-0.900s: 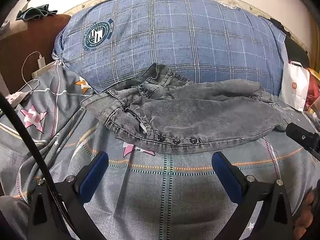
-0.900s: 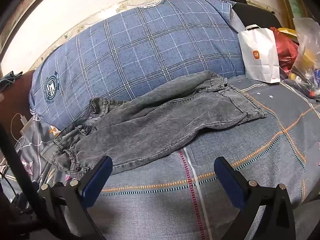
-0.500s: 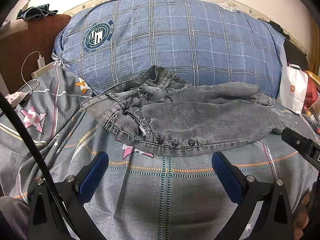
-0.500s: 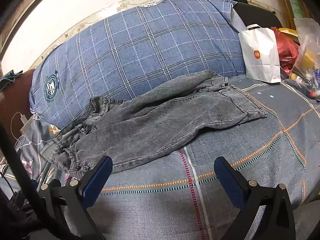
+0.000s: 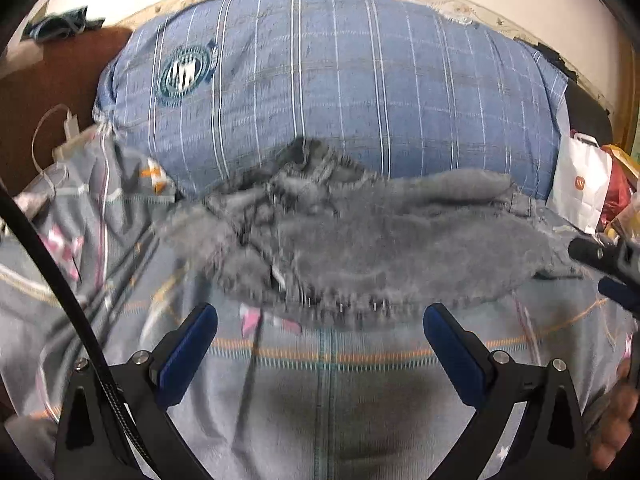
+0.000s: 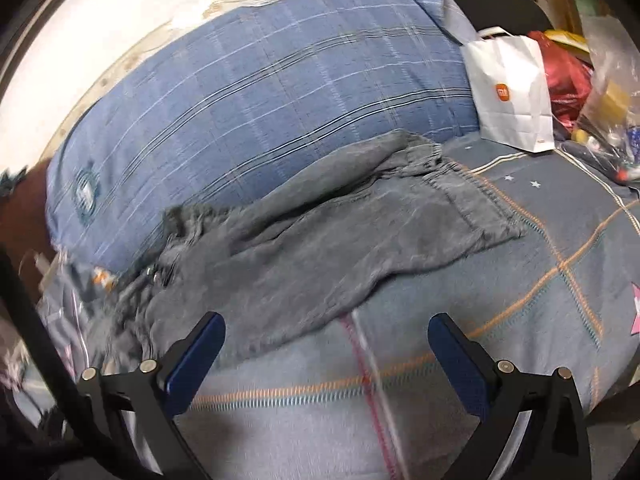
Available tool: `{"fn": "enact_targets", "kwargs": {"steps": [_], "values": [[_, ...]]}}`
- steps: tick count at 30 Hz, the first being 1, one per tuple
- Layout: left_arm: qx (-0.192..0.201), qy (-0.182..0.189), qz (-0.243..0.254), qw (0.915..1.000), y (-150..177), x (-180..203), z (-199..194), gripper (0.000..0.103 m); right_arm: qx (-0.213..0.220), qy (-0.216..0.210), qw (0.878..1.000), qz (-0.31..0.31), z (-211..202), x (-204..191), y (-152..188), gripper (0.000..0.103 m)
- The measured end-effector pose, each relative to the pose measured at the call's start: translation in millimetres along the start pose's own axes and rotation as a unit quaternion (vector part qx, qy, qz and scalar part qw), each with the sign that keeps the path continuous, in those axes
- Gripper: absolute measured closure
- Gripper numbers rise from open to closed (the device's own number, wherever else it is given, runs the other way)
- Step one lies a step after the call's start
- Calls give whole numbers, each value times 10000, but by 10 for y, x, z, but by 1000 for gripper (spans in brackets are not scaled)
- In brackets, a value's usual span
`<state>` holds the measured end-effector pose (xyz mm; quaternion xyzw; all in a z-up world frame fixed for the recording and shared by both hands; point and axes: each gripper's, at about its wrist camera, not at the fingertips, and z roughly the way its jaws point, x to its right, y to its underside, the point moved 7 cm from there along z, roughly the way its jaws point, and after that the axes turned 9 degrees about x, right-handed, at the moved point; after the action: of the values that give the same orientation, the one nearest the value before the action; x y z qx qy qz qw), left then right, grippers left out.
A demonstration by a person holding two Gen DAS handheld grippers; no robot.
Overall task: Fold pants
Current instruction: 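Move both grippers toward the grey jeans waistband and legs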
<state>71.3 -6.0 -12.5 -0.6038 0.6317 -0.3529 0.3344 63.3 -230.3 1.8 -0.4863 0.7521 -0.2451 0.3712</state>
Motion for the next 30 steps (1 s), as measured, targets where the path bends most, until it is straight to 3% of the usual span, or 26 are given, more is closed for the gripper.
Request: {"fn": "enact_targets", "kwargs": {"steps": [8, 10, 13, 15, 20, 25, 30], "values": [[-159, 348, -39, 9993, -576, 242, 197, 1, -247, -27, 9992, 318, 648, 183, -1059, 0], [-196, 423, -88, 9989, -652, 323, 245, 1, -316, -265, 9981, 462, 842, 260, -1278, 0], [-273, 578, -44, 9979, -691, 507, 343, 1, -118, -321, 9979, 551, 879, 464, -1353, 0], [-306, 704, 12, 9971, -672, 657, 432, 1, -169, -144, 9976, 653, 883, 657, -1317, 0], [-549, 958, 53, 9939, -620, 1037, 788, 1, -277, -300, 9951, 900, 977, 911, -1316, 3], [-688, 1168, 197, 9906, -623, 1131, 1026, 1, -355, -584, 9916, 1096, 1075, 859, -1311, 6], [-812, 1388, -78, 9870, -555, 953, 1171, 1, -438, -612, 9912, 1087, 1278, 723, -1435, 9]]}}
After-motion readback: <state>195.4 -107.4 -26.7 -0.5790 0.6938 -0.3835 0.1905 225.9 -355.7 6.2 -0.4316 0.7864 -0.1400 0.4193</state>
